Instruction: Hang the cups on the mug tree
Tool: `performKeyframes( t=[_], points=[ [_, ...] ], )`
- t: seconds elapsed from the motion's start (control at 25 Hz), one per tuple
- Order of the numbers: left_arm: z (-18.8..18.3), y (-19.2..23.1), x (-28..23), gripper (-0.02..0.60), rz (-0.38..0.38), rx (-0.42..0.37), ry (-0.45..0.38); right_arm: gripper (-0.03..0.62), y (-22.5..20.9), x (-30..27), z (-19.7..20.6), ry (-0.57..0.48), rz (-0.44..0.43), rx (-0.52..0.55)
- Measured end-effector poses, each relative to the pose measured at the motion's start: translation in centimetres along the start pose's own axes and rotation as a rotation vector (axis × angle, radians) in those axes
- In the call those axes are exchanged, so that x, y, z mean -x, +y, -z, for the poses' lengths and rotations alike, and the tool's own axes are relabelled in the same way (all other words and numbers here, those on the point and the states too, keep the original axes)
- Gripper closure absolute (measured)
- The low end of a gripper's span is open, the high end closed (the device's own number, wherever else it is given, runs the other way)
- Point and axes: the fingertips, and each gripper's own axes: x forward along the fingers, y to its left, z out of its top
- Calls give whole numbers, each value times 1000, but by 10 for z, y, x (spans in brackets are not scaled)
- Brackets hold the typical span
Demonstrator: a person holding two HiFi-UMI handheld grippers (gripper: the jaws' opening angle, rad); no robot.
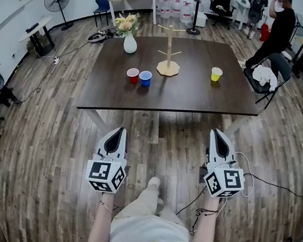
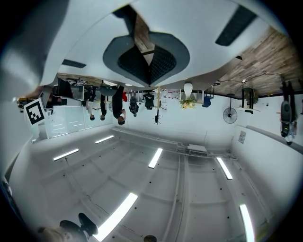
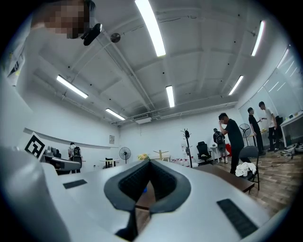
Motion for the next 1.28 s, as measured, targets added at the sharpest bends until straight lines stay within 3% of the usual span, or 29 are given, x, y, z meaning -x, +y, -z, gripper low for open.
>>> performKeyframes(
  t=[0.44, 0.92, 1.04, 1.28],
  points=[
    [5, 7, -87, 566, 43, 16, 19, 576, -36, -66, 17, 27, 15, -15],
    [1, 0, -241, 566, 197, 24, 58, 576, -96, -167, 30, 47, 115, -48],
    [2, -11, -270, 566, 249, 23, 64, 576, -110, -183, 35, 43, 179, -70],
    [11, -22, -309, 566, 314, 34, 77, 576, -128, -205, 45, 61, 215, -29]
  ],
)
